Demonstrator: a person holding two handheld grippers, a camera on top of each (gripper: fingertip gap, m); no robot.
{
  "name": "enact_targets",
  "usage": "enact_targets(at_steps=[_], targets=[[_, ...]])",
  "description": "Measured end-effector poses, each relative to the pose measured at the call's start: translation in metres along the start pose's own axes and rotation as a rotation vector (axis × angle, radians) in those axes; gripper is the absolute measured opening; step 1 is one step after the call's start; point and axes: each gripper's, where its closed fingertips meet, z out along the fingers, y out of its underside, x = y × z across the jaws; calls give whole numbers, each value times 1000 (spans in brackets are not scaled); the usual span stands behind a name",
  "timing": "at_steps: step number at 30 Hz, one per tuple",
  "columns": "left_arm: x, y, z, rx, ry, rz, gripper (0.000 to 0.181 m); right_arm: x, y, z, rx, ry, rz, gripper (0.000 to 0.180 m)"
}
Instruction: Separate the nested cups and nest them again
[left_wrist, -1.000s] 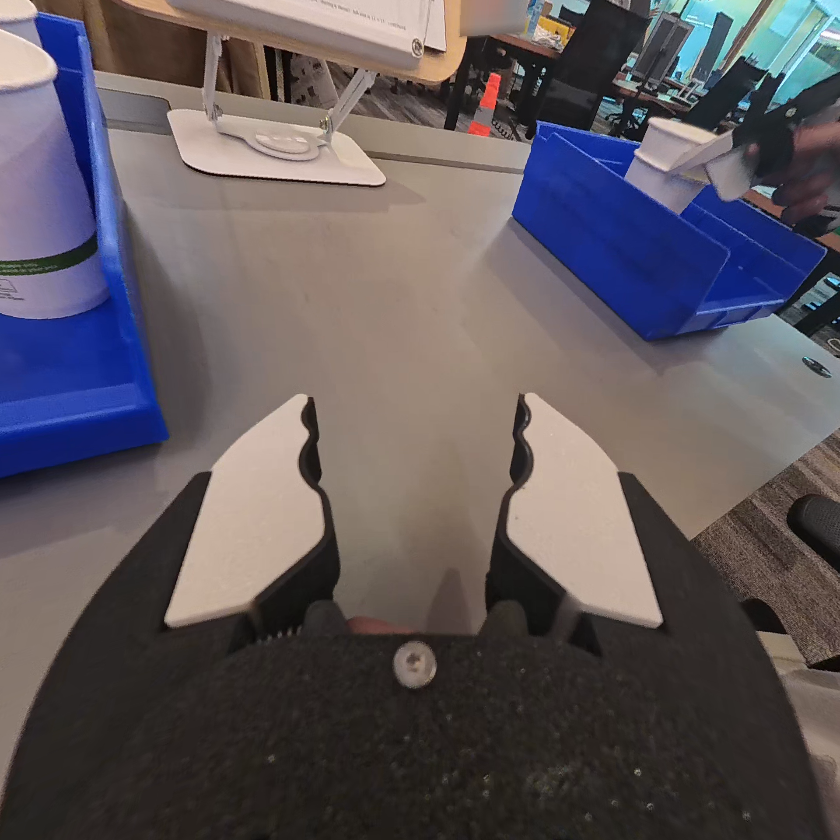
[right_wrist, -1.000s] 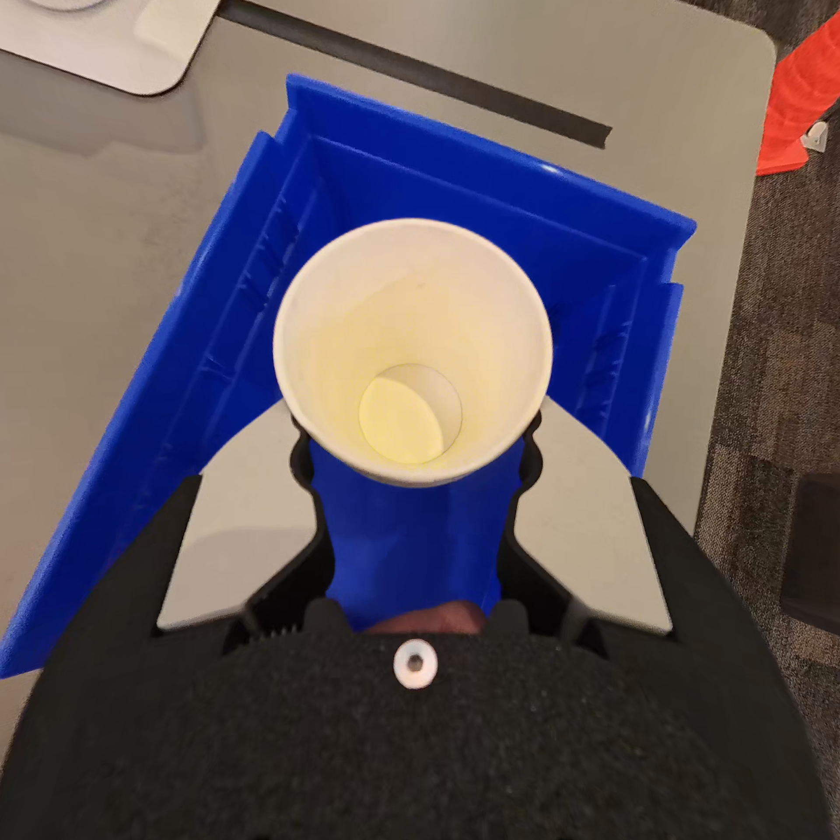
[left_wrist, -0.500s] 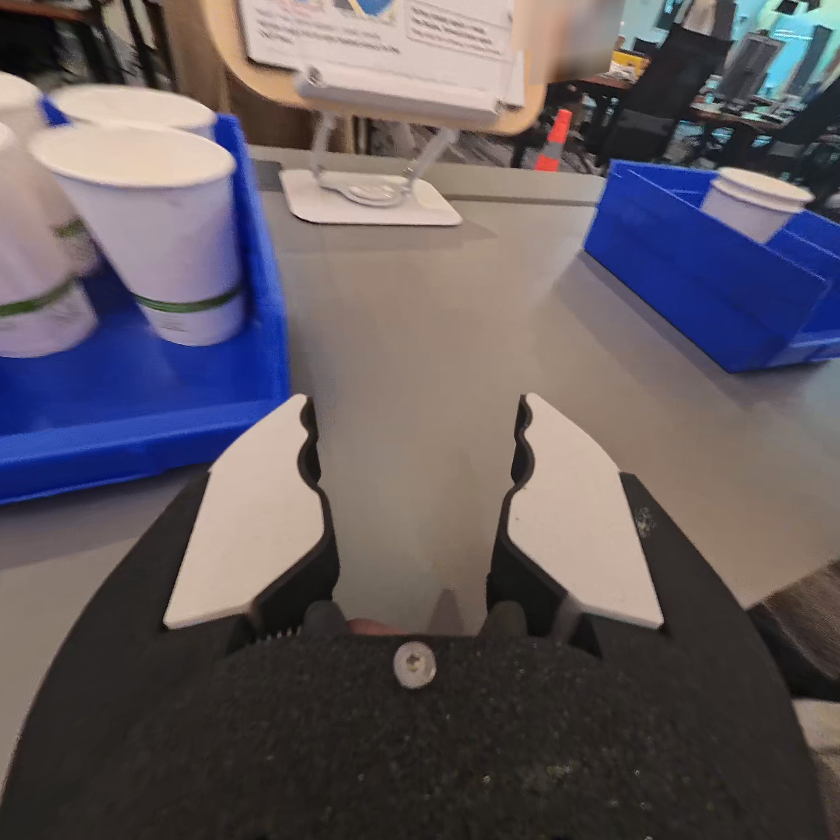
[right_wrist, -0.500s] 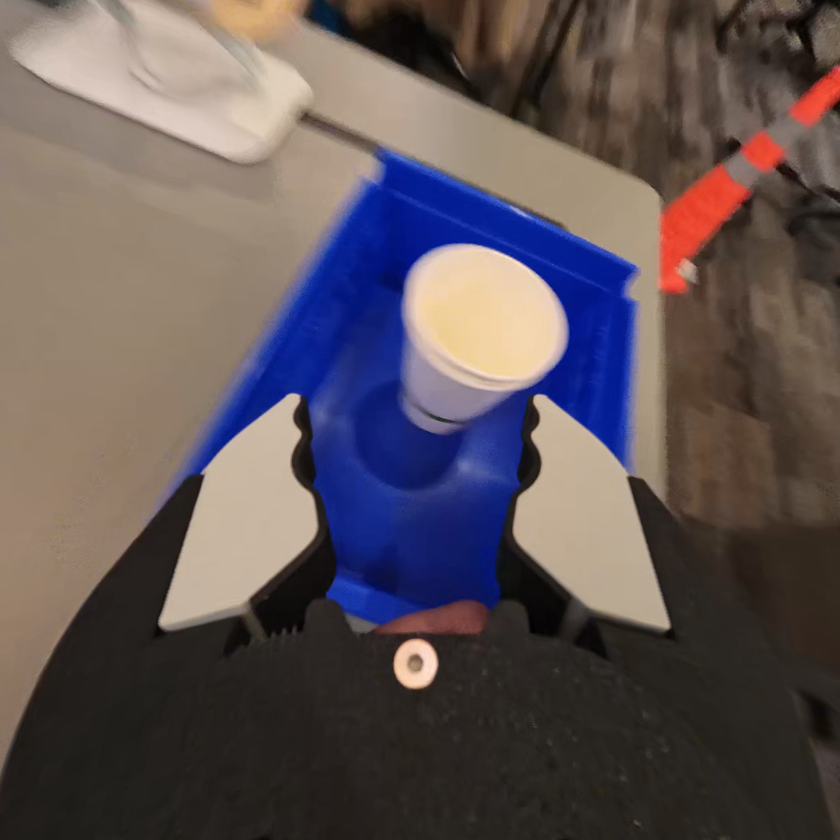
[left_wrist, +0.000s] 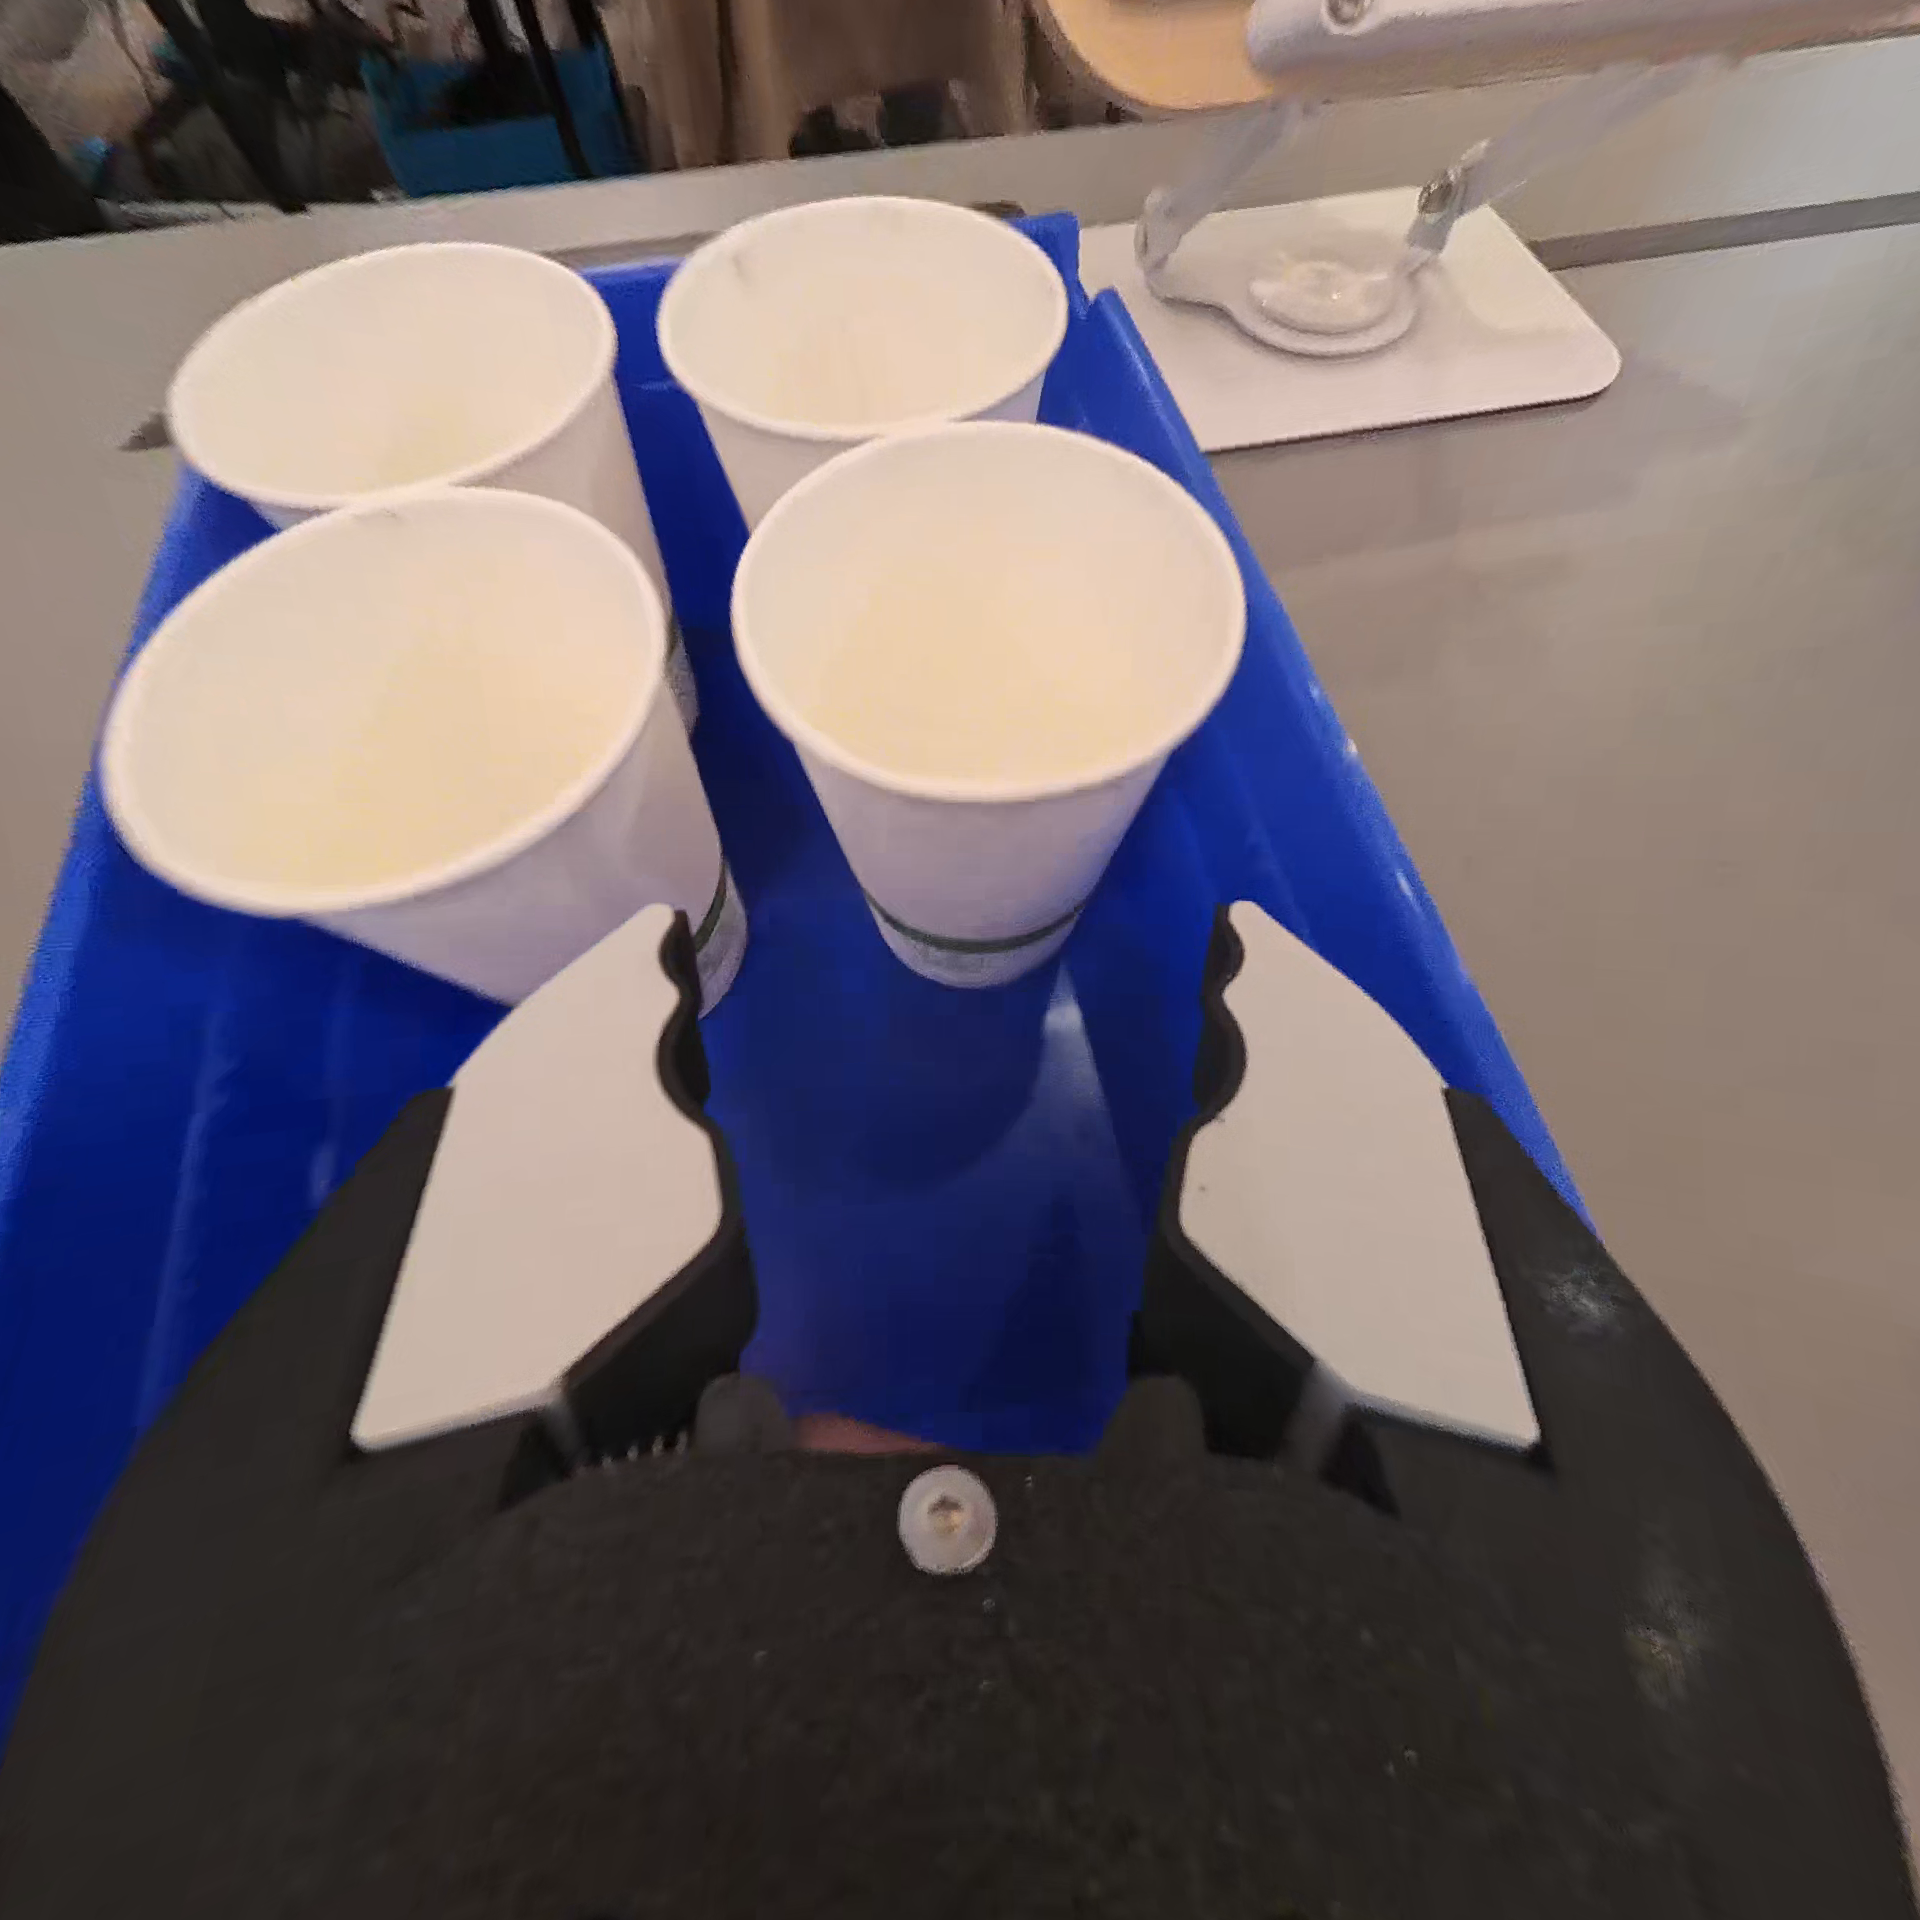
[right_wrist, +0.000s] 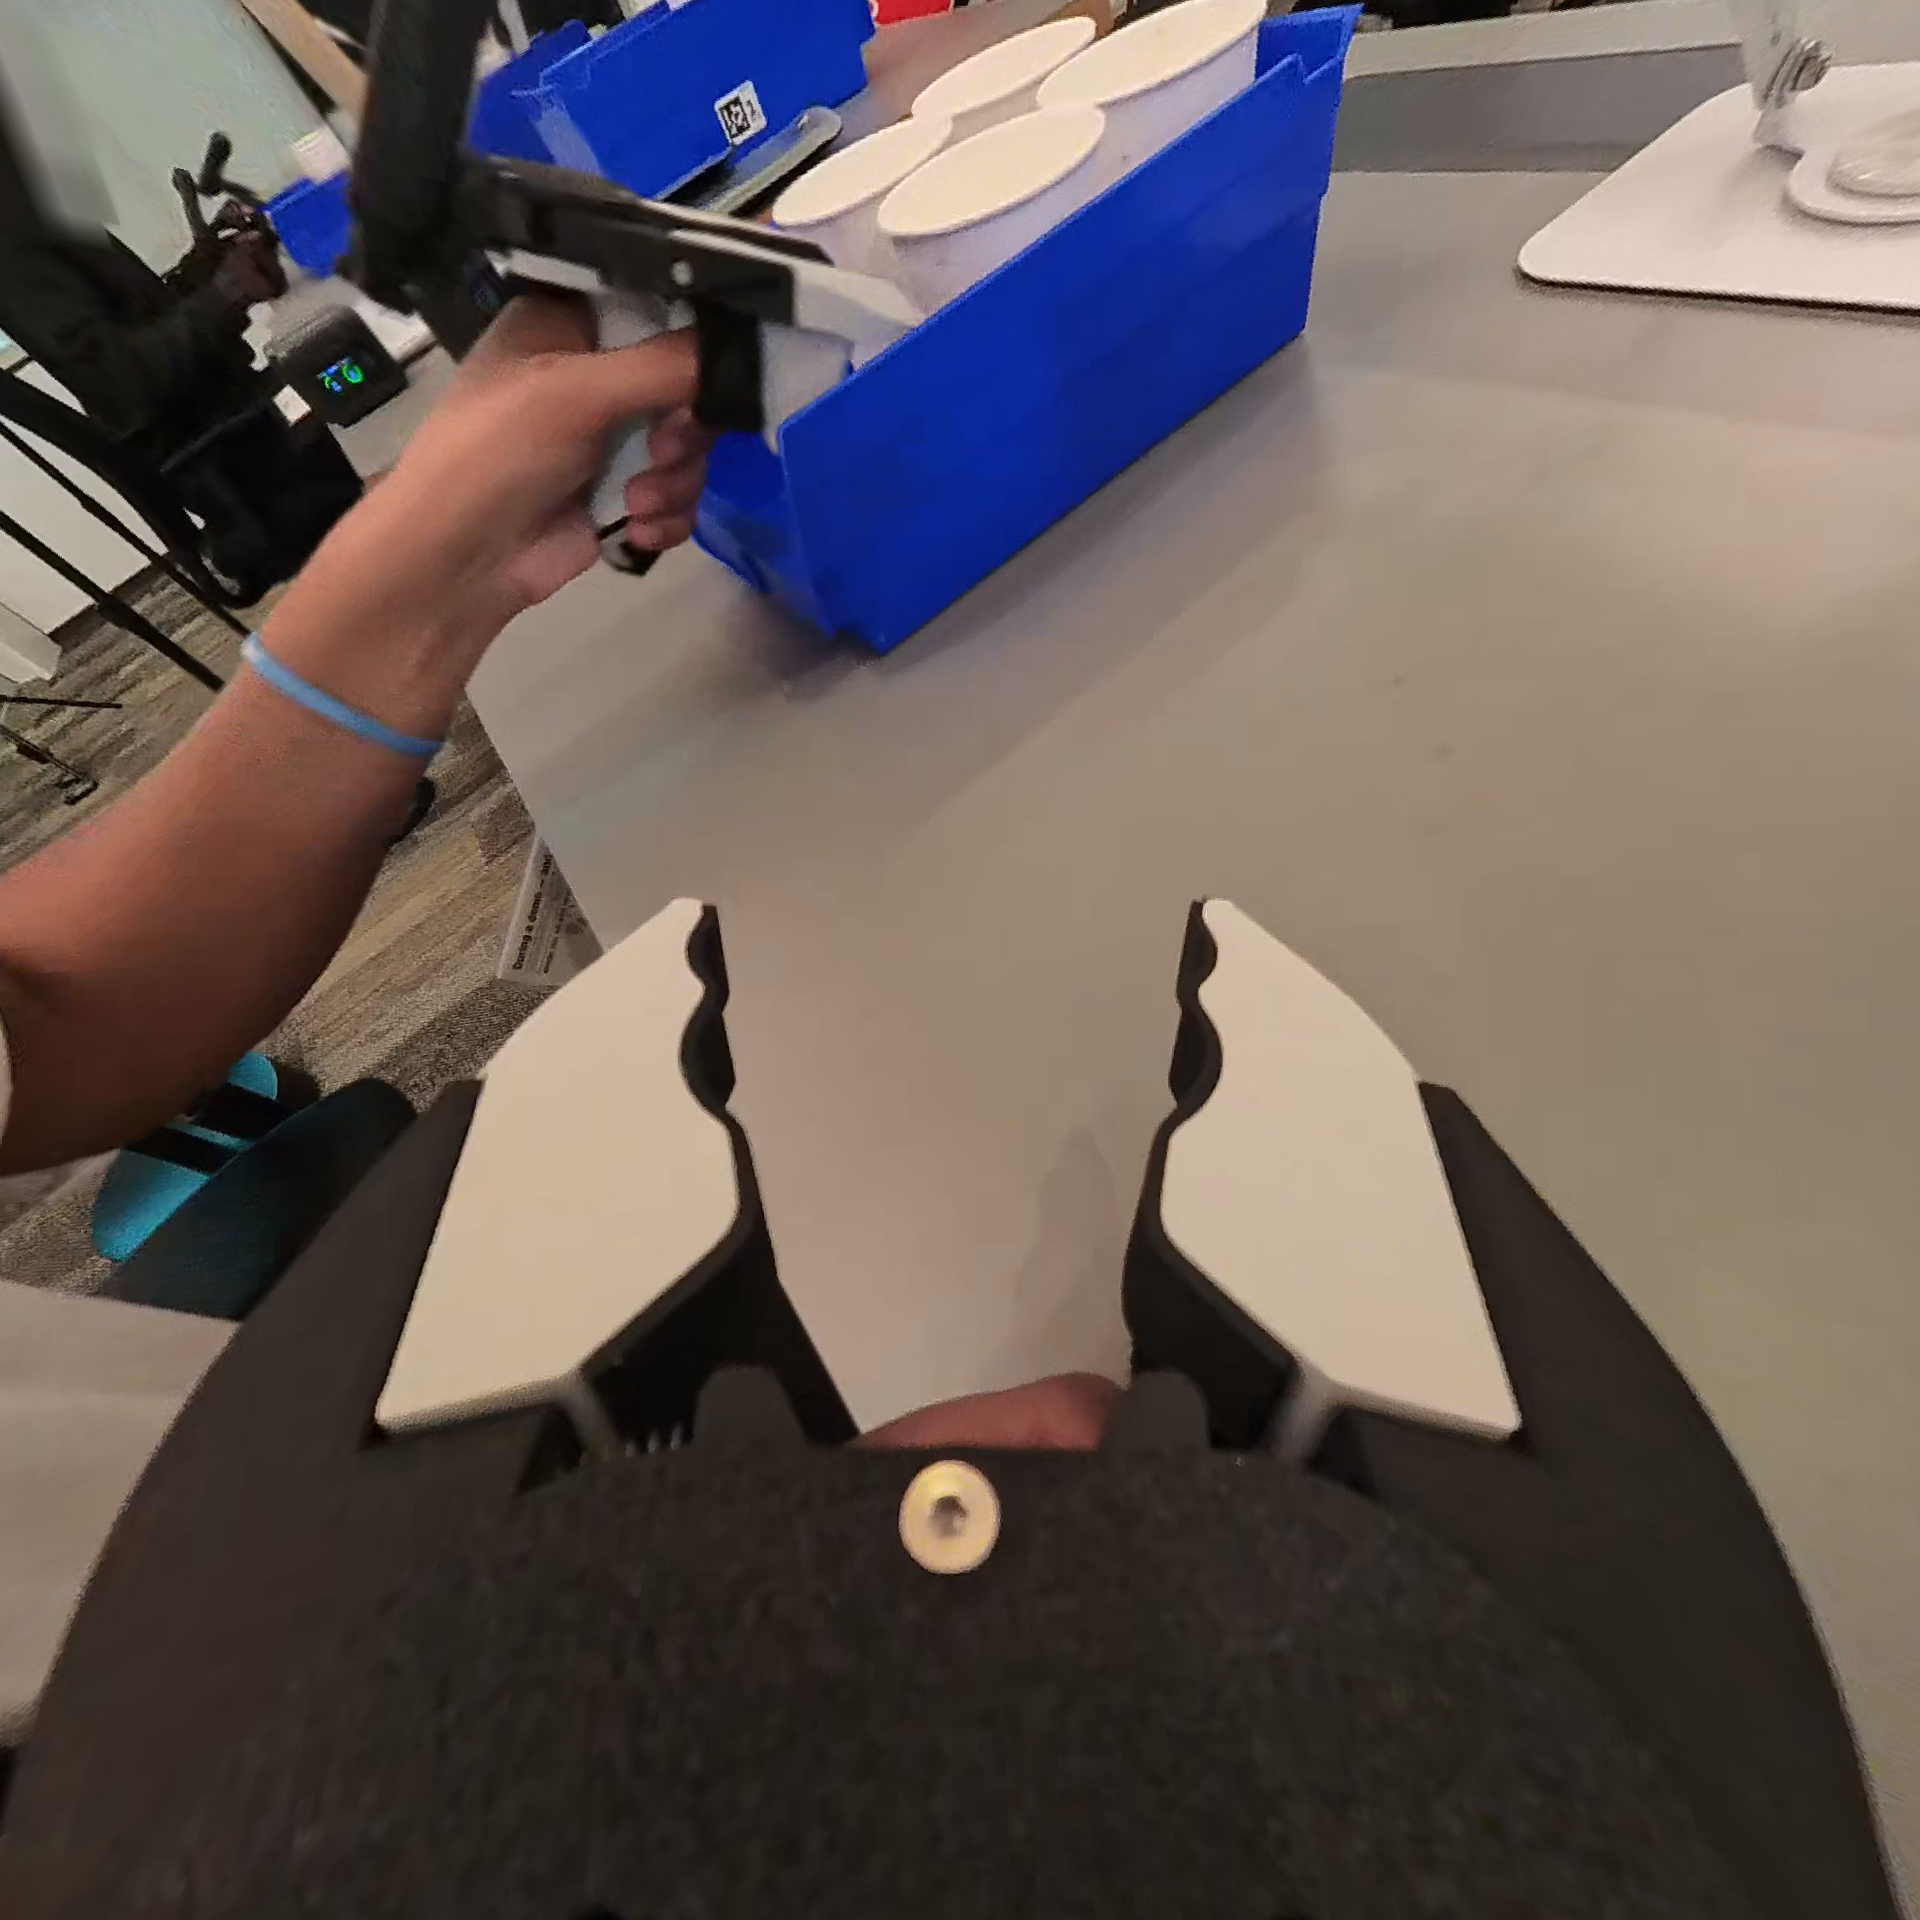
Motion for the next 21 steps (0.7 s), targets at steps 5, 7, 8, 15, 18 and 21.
enact_targets(at_steps=[5, 7, 8, 15, 18, 21], targets=[[6, 0, 38, -120, 67, 20, 97, 18, 3, -22, 17, 25, 67, 79], [5, -10, 45, -94, 56, 41, 96, 25, 3, -30, 23, 42, 79, 77], [6, -14, 48, -86, 56, 53, 94, 28, 2, -34, 25, 50, 81, 77], [3, -15, 58, -116, 10, 57, 86, 32, -4, -44, 37, 62, 63, 76], [2, -17, 36, -64, 33, 34, 85, 37, -12, -46, 60, 74, 36, 76], [-1, -25, -8, 11, 66, 83, 85, 47, -25, -54, 106, 75, 15, 80]])
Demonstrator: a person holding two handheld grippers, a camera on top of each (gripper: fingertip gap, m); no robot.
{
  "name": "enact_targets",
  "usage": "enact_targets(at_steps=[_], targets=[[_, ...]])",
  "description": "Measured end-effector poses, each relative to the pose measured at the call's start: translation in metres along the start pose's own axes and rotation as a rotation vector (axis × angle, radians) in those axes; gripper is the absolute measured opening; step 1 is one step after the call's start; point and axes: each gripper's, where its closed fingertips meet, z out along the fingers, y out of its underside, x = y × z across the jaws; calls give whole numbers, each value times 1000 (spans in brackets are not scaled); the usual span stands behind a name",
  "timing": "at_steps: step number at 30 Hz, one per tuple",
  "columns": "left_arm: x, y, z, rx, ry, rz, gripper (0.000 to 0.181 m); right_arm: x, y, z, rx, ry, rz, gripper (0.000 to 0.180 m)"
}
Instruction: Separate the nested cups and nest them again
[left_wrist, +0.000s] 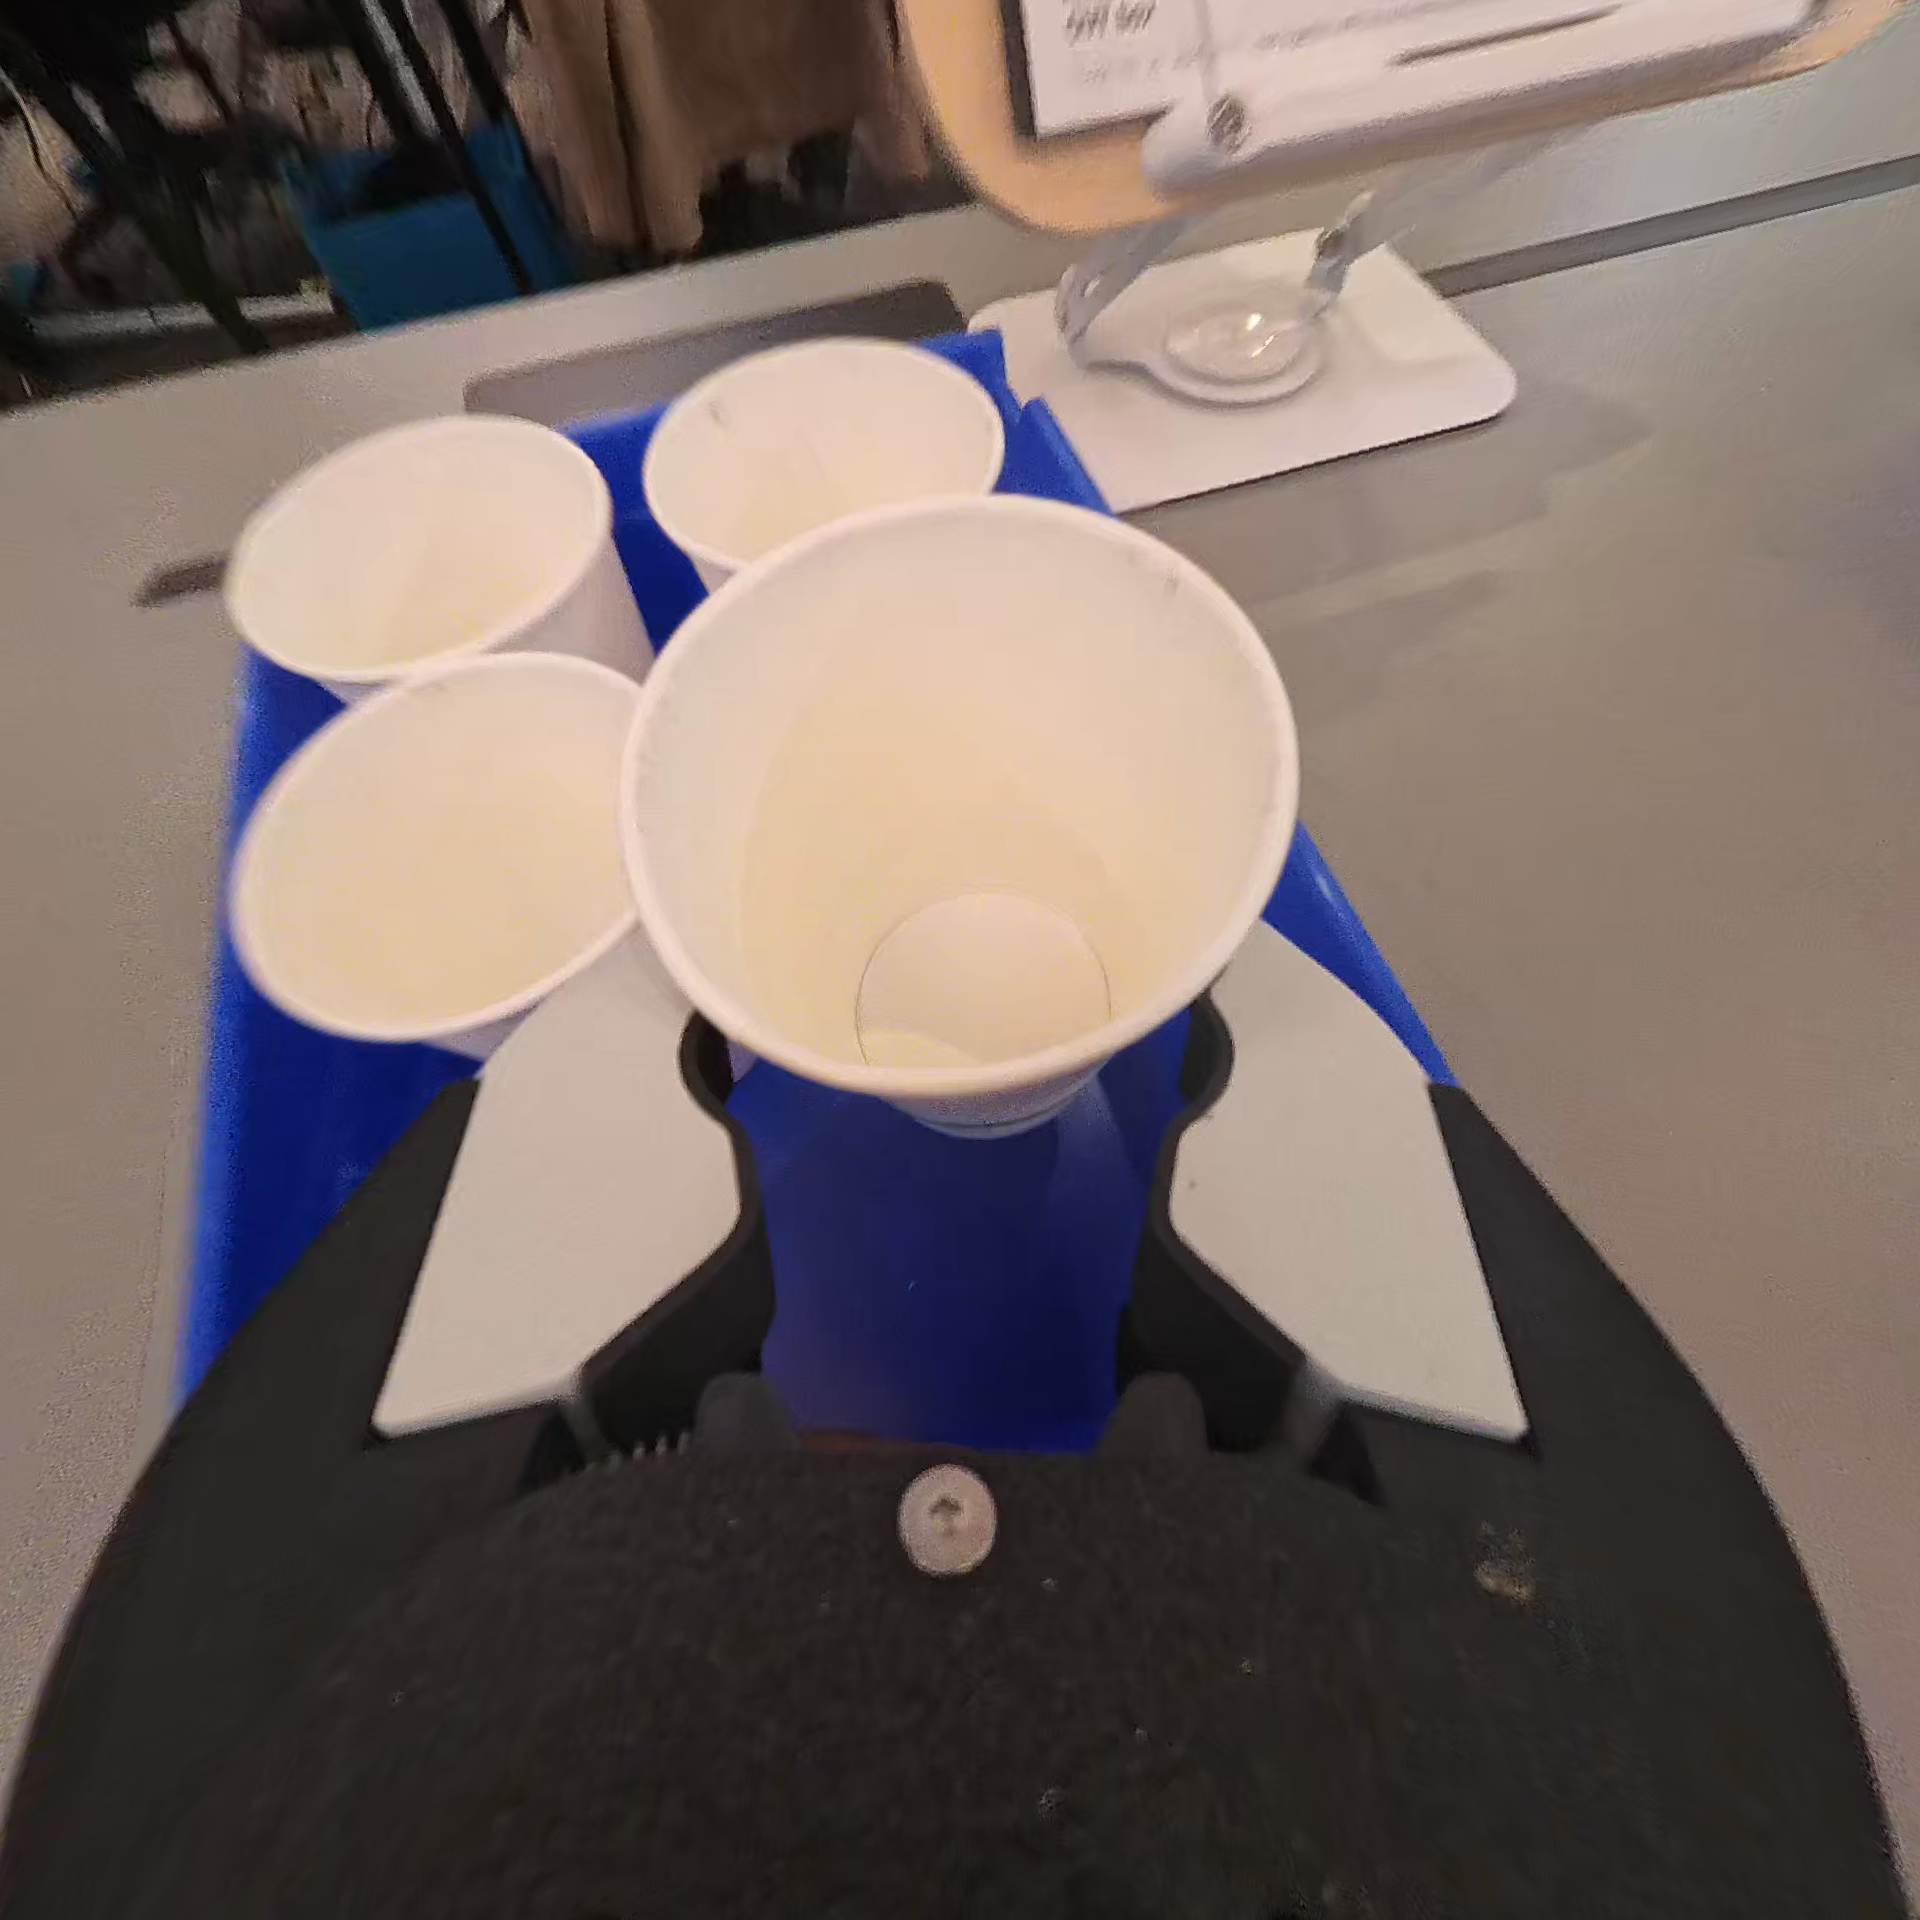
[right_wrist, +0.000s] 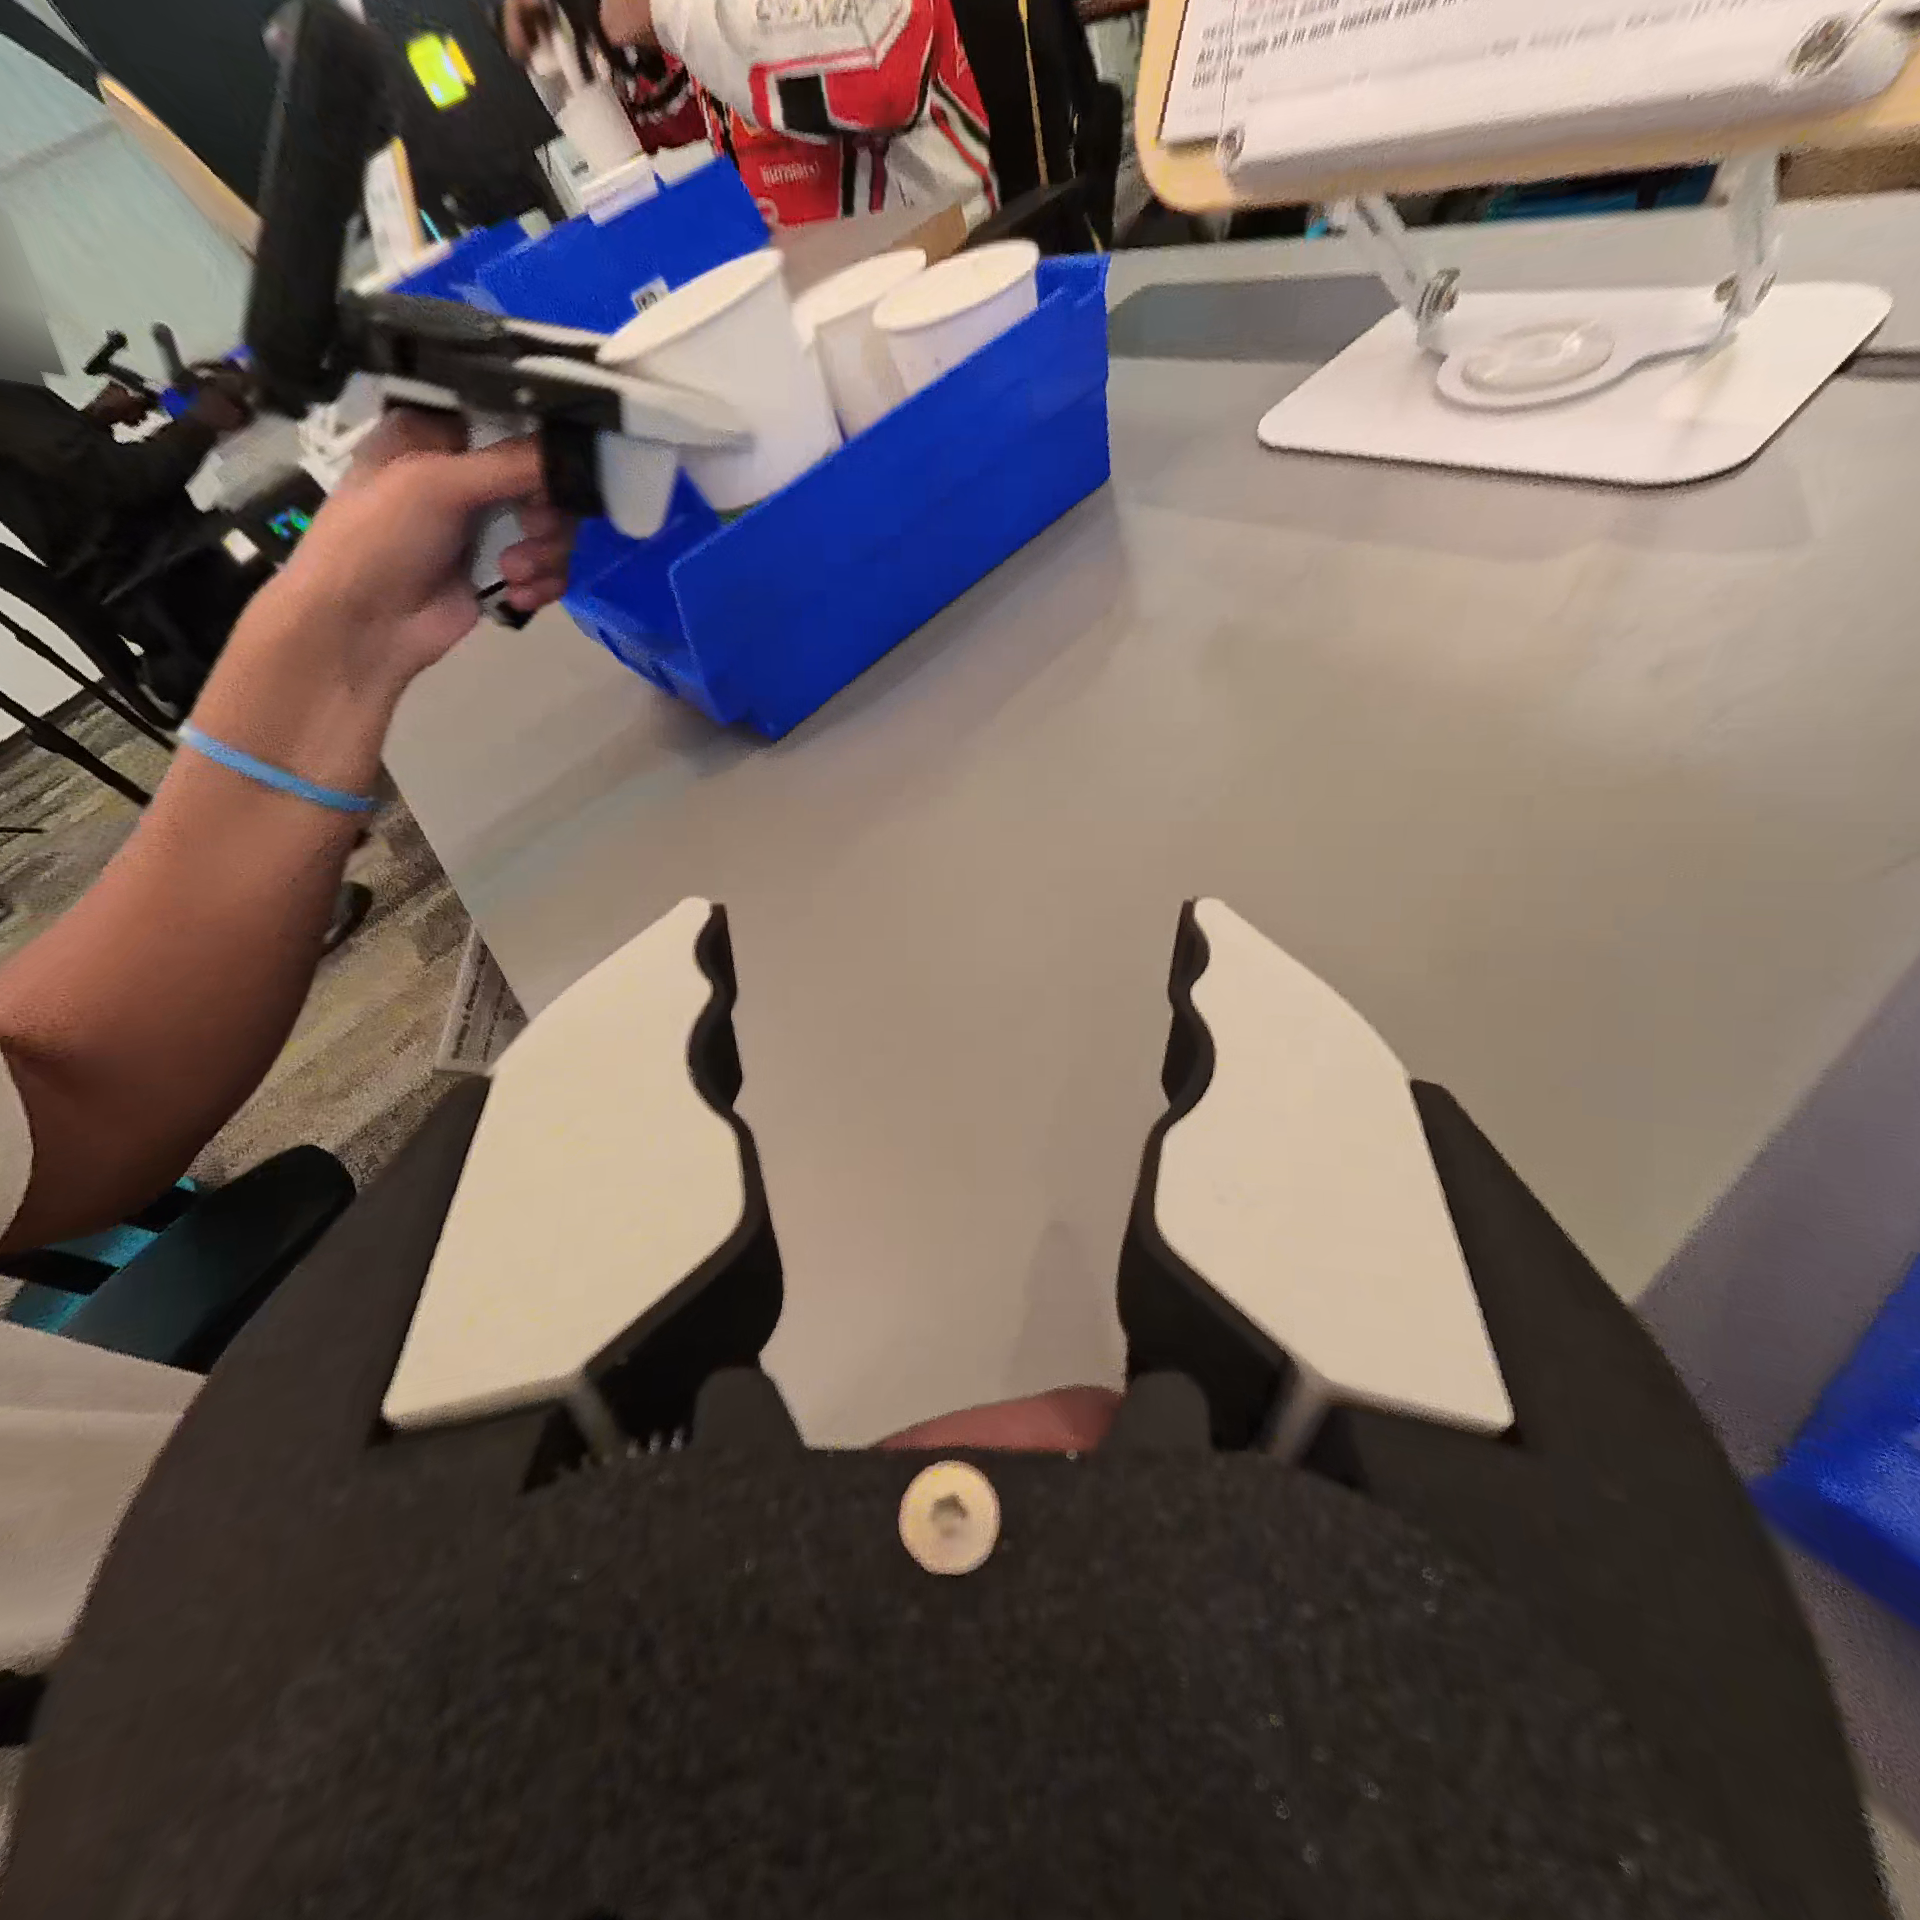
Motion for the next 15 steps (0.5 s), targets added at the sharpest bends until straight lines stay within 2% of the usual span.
enact_targets(at_steps=[2, 4, 6, 9, 12, 15], targets=[[1, -10, -33, 52, 20, 62, 85, 3, -13, -3, 20, -44, -21, 81], [18, -21, -63, 83, 117, 131, 85, 1, -31, -3, 24, -99, -89, 81], [54, -34, -88, 116, 279, 200, 86, -8, -54, 2, 27, -167, -185, 82], [135, -42, -121, 175, 619, 368, 86, -41, -83, 14, 17, -337, -327, 86], [186, -38, -122, 126, 762, 506, 85, -67, -94, 31, -48, -444, -468, 93], [218, -35, -110, 68, 837, 603, 86, -79, -88, 47, -142, -468, -595, 96]])
